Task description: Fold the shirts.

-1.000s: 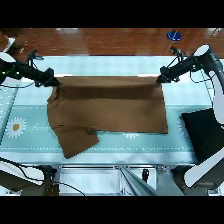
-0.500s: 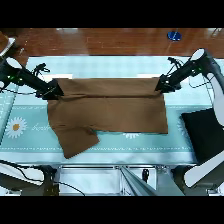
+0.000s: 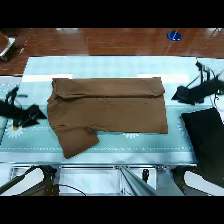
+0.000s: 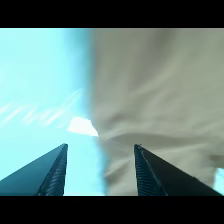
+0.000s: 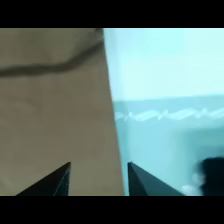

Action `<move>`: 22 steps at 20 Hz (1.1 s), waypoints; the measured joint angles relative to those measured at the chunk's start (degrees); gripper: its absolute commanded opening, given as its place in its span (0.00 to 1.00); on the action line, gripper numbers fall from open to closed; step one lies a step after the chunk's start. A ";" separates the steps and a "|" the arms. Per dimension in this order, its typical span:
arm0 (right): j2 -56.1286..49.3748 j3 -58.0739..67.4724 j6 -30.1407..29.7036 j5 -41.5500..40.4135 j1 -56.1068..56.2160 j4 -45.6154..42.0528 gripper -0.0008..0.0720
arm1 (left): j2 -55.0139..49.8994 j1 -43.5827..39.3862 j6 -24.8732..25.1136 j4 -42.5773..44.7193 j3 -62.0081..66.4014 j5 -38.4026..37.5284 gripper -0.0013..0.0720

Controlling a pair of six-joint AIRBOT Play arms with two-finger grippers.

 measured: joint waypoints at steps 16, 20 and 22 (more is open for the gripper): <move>13.49 -22.25 -3.54 -8.83 -10.14 13.51 0.58 | 1.36 -5.97 12.22 -17.57 -21.55 10.16 0.04; 13.53 -24.50 -1.16 0.11 -14.93 4.15 0.58 | 0.92 -6.93 12.70 -18.38 -21.59 11.06 0.04; 13.53 -26.56 -0.74 2.95 -15.13 1.75 0.58 | 0.81 -7.10 12.74 -18.45 -21.59 11.13 0.04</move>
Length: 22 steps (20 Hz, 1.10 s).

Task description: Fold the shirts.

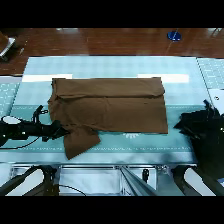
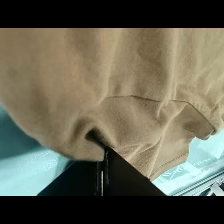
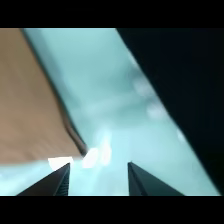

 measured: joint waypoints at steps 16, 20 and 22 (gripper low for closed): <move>-11.65 3.30 -2.10 -12.46 14.99 11.85 0.04 | -0.07 0.11 1.55 0.83 1.07 0.07 0.04; -12.26 11.87 -4.74 -8.63 16.02 12.00 0.04 | 0.33 1.40 3.21 0.46 7.19 2.89 0.04; -13.14 16.92 -5.01 -8.11 16.24 11.54 0.04 | 0.44 0.42 3.50 -2.38 11.54 2.69 0.04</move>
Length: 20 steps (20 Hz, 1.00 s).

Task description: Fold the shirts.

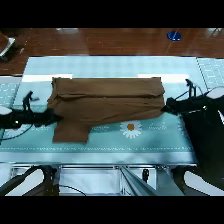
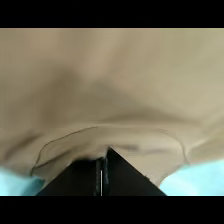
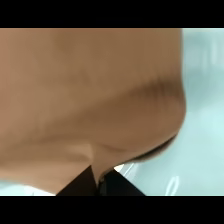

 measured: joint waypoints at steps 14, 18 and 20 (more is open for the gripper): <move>-22.43 29.55 1.38 -1.05 0.26 3.87 0.04 | -27.85 -9.09 -10.97 -3.23 40.22 3.30 0.04; -28.35 34.40 1.97 -1.57 0.33 4.81 0.45 | -34.77 -9.27 -12.79 -2.99 46.36 1.99 0.35; -30.45 35.52 1.95 -2.73 0.33 5.99 0.58 | -36.89 -9.31 -13.33 -3.02 47.60 1.62 0.71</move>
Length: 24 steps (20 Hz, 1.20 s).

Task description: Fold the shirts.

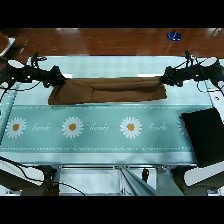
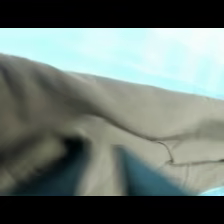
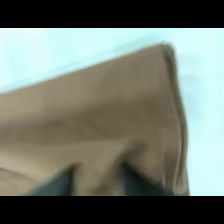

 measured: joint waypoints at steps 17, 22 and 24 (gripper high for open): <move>-3.34 -0.92 1.09 6.47 -9.79 -0.48 0.58 | 30.18 1.20 -2.47 11.58 -16.70 5.03 0.71; -6.62 -0.68 0.00 6.73 -5.07 5.01 0.56 | 32.70 -8.20 -2.56 11.06 -20.37 8.70 0.71; -7.17 -0.57 -0.26 6.84 -3.13 5.75 0.28 | 32.17 -11.50 -2.71 9.79 -20.76 10.91 0.70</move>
